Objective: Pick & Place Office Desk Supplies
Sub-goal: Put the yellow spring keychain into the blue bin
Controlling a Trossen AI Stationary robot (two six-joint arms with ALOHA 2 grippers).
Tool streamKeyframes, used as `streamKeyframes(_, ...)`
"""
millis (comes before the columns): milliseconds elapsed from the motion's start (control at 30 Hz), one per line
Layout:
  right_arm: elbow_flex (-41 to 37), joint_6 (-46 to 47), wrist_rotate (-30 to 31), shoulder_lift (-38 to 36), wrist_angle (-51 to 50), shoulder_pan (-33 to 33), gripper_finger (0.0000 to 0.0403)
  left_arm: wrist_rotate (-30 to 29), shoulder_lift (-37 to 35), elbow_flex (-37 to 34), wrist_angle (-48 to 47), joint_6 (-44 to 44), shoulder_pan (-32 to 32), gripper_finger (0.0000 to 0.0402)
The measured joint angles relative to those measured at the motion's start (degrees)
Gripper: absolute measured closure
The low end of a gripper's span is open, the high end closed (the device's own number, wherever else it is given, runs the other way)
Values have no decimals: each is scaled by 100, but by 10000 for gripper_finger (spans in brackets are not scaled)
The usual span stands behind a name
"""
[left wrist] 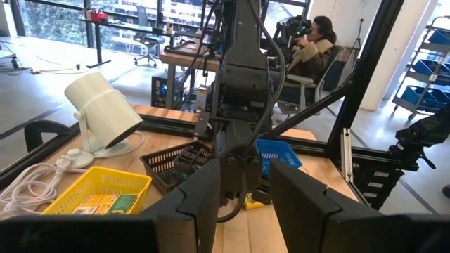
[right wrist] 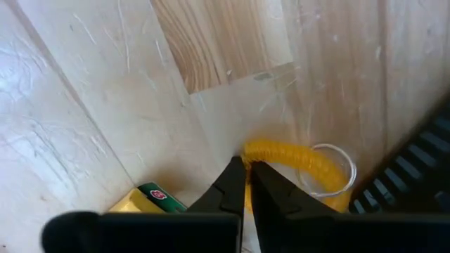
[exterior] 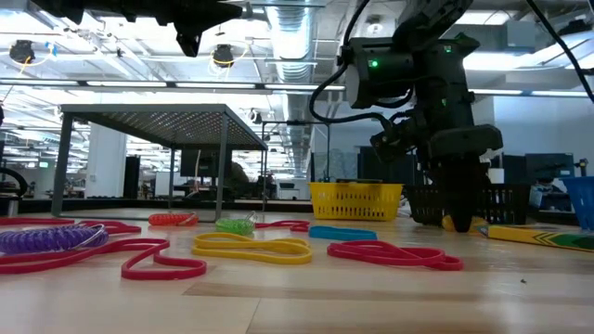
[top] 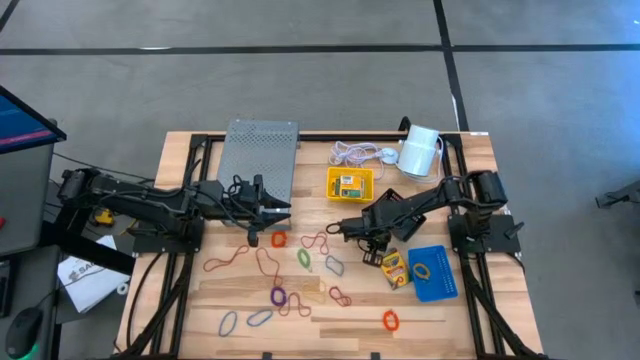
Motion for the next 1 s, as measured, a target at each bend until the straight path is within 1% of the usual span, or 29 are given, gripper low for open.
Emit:
streamKeyframes(333,401,11,-38,-21,-103,225,401,0,0,2,2,-22,-1,282)
streamKeyframes(567,880,158,-39,-256,-378,456,402,0,-2,4,-1,-37,0,282)
streamKeyframes(733,1082,426,-22,-659,-461,608,402,1,-4,7,-2,-39,0,282)
streamKeyframes(833,1114,638,25,-1028,-478,702,403,4,-4,7,-3,-41,-2,282)
streamKeyframes(1000,1116,971,340,-1750,-554,858,403,444,-4,7,309,-42,0,282)
